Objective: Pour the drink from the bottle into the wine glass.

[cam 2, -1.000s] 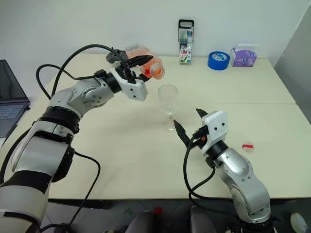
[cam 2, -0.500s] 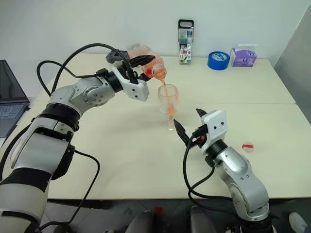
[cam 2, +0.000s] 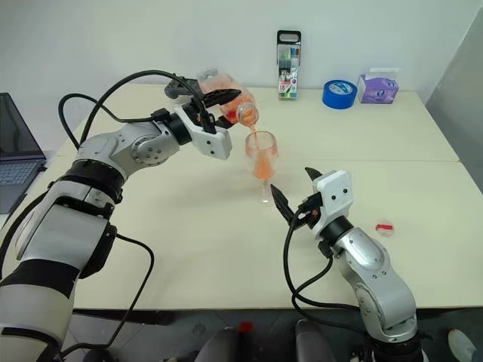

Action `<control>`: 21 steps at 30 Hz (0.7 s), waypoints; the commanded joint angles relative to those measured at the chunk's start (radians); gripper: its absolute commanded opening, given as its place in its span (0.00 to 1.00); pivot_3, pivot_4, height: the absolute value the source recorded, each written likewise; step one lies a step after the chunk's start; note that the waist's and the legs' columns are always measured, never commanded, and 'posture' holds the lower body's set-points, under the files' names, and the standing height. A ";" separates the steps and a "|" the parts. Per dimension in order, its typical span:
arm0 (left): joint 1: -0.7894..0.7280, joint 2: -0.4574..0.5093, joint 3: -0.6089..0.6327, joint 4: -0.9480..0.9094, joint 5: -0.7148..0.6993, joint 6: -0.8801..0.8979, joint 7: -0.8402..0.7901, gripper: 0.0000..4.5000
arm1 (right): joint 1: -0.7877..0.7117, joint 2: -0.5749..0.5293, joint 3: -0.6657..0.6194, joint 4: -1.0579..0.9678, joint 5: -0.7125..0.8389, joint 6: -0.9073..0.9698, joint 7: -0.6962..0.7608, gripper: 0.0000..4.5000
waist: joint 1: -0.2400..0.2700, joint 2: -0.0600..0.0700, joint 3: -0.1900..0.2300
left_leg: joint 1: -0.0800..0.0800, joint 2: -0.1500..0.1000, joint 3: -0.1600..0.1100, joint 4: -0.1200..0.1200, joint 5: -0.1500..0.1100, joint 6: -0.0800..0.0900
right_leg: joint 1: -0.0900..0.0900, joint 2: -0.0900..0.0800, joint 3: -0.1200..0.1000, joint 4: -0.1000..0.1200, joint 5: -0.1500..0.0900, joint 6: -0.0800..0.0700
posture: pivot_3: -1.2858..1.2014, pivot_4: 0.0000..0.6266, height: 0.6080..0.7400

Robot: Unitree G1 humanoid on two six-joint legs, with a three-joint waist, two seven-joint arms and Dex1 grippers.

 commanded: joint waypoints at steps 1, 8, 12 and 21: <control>-0.051 0.010 0.020 0.002 -0.029 0.003 0.011 0.40 | -0.012 0.006 -0.001 -0.017 0.000 -0.029 0.008 1.00 | 0.000 0.000 0.000 | 0.000 0.000 0.000 0.000 0.000 0.000 | 0.000 0.000 0.000 0.000 0.000 0.000 | 0.52 0.24 1.00; -0.057 0.012 0.010 0.005 -0.018 0.001 0.014 0.40 | -0.019 0.002 -0.009 -0.008 -0.003 -0.034 0.021 1.00 | 0.000 0.000 0.000 | 0.000 0.000 0.000 0.000 0.000 0.000 | 0.000 0.000 0.000 0.000 0.000 0.000 | 0.52 0.24 1.00; -0.062 0.010 0.009 0.004 -0.015 0.000 0.015 0.40 | -0.023 0.000 -0.009 -0.004 -0.009 -0.042 0.027 1.00 | 0.000 0.000 0.000 | 0.000 0.000 0.000 0.000 0.000 0.000 | 0.000 0.000 0.000 0.000 0.000 0.000 | 0.52 0.24 1.00; -0.067 0.002 0.012 0.005 -0.024 -0.009 0.016 0.40 | -0.049 0.002 0.002 -0.008 -0.016 -0.042 0.022 1.00 | 0.000 0.000 0.000 | 0.000 0.000 0.000 0.000 0.000 0.000 | 0.000 0.000 0.000 0.000 0.000 0.000 | 0.52 0.24 1.00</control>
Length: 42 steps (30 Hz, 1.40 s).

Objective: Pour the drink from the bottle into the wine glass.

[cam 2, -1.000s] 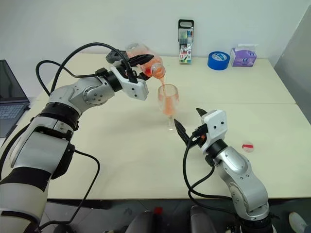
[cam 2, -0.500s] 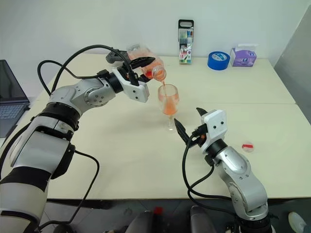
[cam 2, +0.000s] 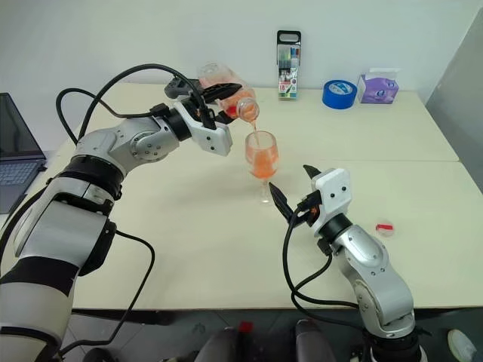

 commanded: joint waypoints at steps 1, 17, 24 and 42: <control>-0.042 0.004 0.012 -0.004 -0.020 -0.008 0.019 0.40 | -0.026 0.001 0.002 -0.035 -0.005 -0.018 0.001 1.00 | 0.000 0.000 0.000 | 0.000 0.000 0.000 0.000 0.000 0.000 | 0.000 0.000 0.000 0.000 0.000 0.000 | 0.52 0.24 1.00; -0.043 0.006 0.005 -0.009 -0.006 -0.005 0.038 0.40 | -0.039 0.000 -0.007 -0.027 -0.003 -0.015 0.004 1.00 | 0.000 0.000 0.000 | 0.000 0.000 0.000 0.000 0.000 0.000 | 0.000 0.000 0.000 0.000 0.000 0.000 | 0.52 0.24 1.00; -0.040 -0.004 0.021 -0.003 -0.032 -0.002 0.030 0.40 | -0.047 -0.002 -0.010 -0.023 -0.007 -0.013 0.001 1.00 | 0.000 0.000 0.000 | 0.000 0.000 0.000 0.000 0.000 0.000 | 0.000 0.000 0.000 0.000 0.000 0.000 | 0.52 0.24 1.00; 0.167 -0.162 0.541 -0.121 -0.848 0.424 -0.515 0.40 | -0.414 -0.042 -0.091 -0.094 0.239 0.370 0.005 1.00 | -0.008 0.000 0.000 | 0.000 0.001 -0.002 0.002 0.000 0.000 | -0.001 0.000 0.000 0.003 0.000 0.000 | 0.52 0.24 1.00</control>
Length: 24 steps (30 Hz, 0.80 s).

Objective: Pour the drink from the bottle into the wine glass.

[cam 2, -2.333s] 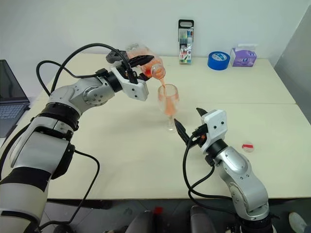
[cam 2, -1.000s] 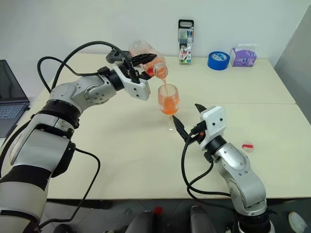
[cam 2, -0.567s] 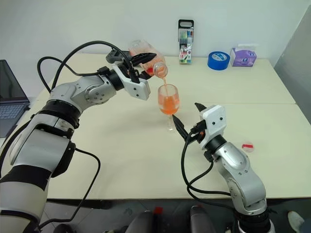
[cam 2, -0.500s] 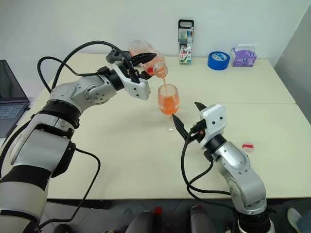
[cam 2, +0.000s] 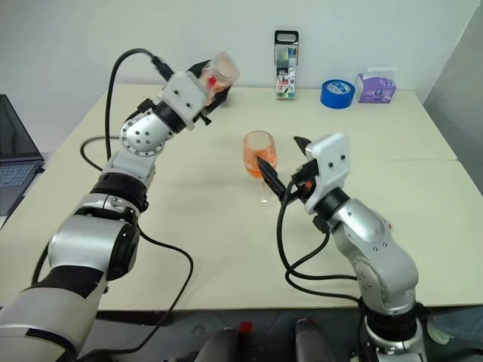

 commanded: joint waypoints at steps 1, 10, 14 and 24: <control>0.043 0.006 0.114 -0.135 -0.133 0.197 0.010 0.40 | -0.134 -0.029 -0.037 -0.029 0.111 0.149 0.028 1.00 | -0.001 0.000 0.000 | 0.000 0.000 -0.001 0.000 0.000 0.000 | 0.000 0.000 -0.001 0.000 0.000 0.000 | 0.52 0.24 1.00; 0.334 0.023 0.248 -0.536 -0.284 0.717 0.071 0.40 | -0.347 -0.061 0.070 0.146 0.111 0.337 0.037 1.00 | -0.003 0.000 -0.001 | -0.001 0.000 -0.005 0.000 0.000 0.000 | 0.000 -0.004 -0.001 0.000 0.000 0.000 | 0.52 0.24 1.00; 0.419 0.022 0.274 -0.664 -0.313 0.826 0.091 0.40 | -0.350 -0.063 0.095 0.179 0.104 0.337 0.054 1.00 | 0.000 0.000 -0.001 | -0.001 0.000 -0.004 0.001 0.000 0.000 | 0.000 -0.006 -0.001 0.000 0.000 0.000 | 0.52 0.24 1.00; 0.541 0.035 0.287 -0.834 -0.308 0.943 0.125 0.59 | -0.357 -0.058 0.130 0.202 0.086 0.335 0.092 1.00 | 0.005 0.000 -0.001 | 0.000 -0.001 -0.004 0.000 0.000 0.000 | 0.000 -0.007 -0.001 0.000 0.000 0.000 | 0.52 0.24 1.00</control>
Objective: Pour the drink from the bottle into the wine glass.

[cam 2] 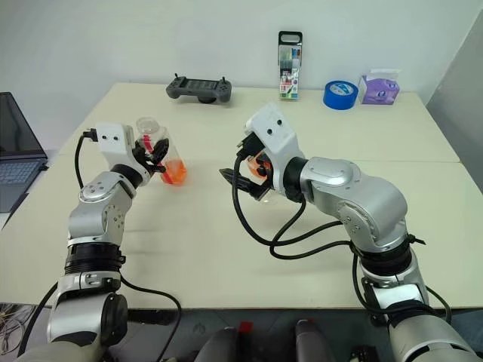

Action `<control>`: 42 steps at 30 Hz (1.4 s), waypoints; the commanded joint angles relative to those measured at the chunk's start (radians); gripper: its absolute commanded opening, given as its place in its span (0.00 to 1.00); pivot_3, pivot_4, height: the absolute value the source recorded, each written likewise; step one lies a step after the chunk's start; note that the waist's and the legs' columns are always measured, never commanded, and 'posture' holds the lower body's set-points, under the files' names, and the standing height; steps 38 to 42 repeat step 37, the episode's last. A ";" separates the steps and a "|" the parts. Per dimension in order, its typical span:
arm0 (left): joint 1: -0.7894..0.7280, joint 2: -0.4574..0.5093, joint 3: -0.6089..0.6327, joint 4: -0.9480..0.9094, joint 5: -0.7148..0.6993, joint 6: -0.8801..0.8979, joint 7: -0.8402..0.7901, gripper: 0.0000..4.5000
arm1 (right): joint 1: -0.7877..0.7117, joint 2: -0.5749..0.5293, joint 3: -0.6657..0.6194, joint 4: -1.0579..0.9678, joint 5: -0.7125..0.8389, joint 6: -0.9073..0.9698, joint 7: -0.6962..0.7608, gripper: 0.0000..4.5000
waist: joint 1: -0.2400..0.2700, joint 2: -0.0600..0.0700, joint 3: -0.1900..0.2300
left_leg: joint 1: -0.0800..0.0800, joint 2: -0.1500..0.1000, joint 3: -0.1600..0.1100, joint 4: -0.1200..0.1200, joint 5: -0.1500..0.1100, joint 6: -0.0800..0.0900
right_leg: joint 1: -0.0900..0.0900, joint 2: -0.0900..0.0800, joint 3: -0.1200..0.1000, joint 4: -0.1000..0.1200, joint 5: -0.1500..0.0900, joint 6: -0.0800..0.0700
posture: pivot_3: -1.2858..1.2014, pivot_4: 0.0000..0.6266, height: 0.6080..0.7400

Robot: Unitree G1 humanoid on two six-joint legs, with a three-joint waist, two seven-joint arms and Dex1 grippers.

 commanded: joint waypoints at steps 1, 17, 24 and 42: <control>0.013 0.013 0.015 -0.095 0.003 0.006 0.017 0.66 | -0.024 0.003 -0.005 -0.023 0.000 -0.007 0.013 1.00 | 0.000 0.000 0.000 | 0.000 0.000 0.000 0.000 0.000 0.000 | 0.000 0.000 0.000 0.000 0.000 0.000 | 0.52 0.24 1.00; -0.007 0.130 0.041 -0.392 -0.034 0.175 -0.012 1.00 | -0.077 -0.087 -0.032 -0.064 0.012 0.010 0.085 1.00 | 0.000 0.000 0.000 | 0.000 0.000 0.000 -0.001 0.000 0.000 | 0.000 0.000 0.000 -0.001 0.000 0.000 | 0.52 0.24 1.00; -0.091 0.325 0.081 -0.471 -0.200 0.394 -0.206 1.00 | -0.038 -0.234 -0.137 -0.078 0.040 0.058 0.145 1.00 | 0.001 0.000 0.000 | 0.001 -0.001 0.001 -0.002 0.000 0.000 | 0.001 0.000 0.000 -0.003 0.000 0.000 | 0.52 0.24 1.00; -0.036 0.397 0.065 -0.547 -0.539 0.550 -0.546 1.00 | 0.189 -0.454 -0.409 -0.083 0.157 0.053 0.281 1.00 | -0.001 0.000 0.000 | 0.002 0.002 0.005 -0.002 0.000 0.001 | 0.002 0.007 0.001 -0.003 0.000 0.000 | 0.52 0.24 1.00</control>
